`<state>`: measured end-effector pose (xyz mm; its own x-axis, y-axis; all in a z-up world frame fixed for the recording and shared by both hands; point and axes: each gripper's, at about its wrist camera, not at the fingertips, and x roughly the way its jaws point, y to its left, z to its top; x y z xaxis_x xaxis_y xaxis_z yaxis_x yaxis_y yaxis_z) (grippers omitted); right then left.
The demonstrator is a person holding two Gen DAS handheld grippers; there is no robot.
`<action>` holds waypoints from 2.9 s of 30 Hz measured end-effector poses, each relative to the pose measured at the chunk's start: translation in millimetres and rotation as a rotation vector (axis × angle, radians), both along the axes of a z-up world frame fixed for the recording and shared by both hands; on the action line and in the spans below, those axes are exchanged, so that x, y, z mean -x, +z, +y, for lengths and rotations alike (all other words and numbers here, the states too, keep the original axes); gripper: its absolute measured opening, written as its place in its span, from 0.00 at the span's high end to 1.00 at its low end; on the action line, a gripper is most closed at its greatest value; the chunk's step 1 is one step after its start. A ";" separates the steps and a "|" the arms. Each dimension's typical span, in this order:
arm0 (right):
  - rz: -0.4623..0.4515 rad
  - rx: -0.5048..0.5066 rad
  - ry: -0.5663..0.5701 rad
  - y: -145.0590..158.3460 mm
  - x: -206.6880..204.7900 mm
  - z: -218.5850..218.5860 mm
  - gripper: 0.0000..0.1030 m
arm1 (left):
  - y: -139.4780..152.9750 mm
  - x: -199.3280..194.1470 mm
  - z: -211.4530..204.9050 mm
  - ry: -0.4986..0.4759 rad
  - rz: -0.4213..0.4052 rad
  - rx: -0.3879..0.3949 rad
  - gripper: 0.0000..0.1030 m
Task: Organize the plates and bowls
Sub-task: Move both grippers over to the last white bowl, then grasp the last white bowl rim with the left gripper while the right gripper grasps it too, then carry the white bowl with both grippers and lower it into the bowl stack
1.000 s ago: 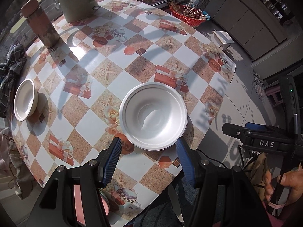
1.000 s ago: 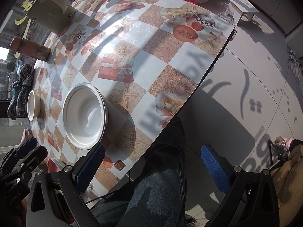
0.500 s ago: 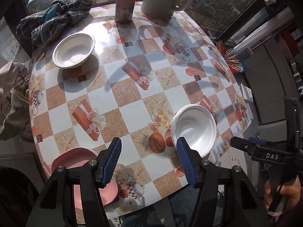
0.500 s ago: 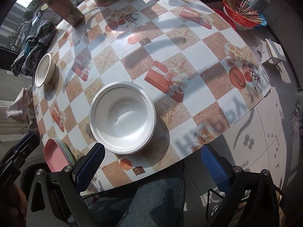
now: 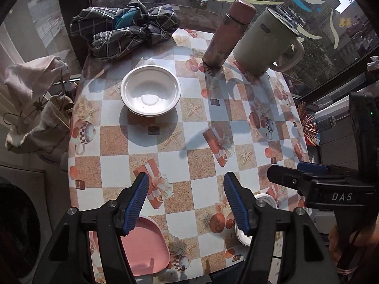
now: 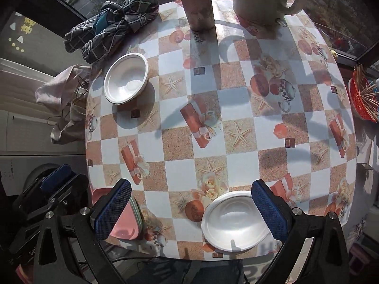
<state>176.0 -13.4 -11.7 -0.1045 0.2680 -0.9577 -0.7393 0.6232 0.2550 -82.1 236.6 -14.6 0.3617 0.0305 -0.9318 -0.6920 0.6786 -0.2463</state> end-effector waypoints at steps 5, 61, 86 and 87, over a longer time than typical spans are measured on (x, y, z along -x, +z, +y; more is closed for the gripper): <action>-0.004 0.017 0.067 -5.7 -14.9 49.2 0.01 | -4.0 -11.2 36.8 0.076 0.013 -0.028 0.31; 0.109 0.045 0.124 -145.3 -51.6 154.1 0.83 | -177.3 -103.7 115.3 0.025 0.277 0.032 0.67; 0.152 0.096 -0.030 -142.4 -37.5 3.9 0.83 | -164.2 -95.0 -62.2 -0.178 0.298 0.012 0.67; 0.145 0.085 -0.034 -137.8 -34.3 -1.9 0.83 | -150.6 -101.0 -77.4 -0.181 0.292 0.004 0.67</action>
<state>210.3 -15.3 -149.5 -0.2354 0.1928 -0.9526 -0.6768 0.6709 0.3030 18.9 159.1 -165.2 0.0792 -0.0136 -0.9968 -0.6020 0.7963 -0.0587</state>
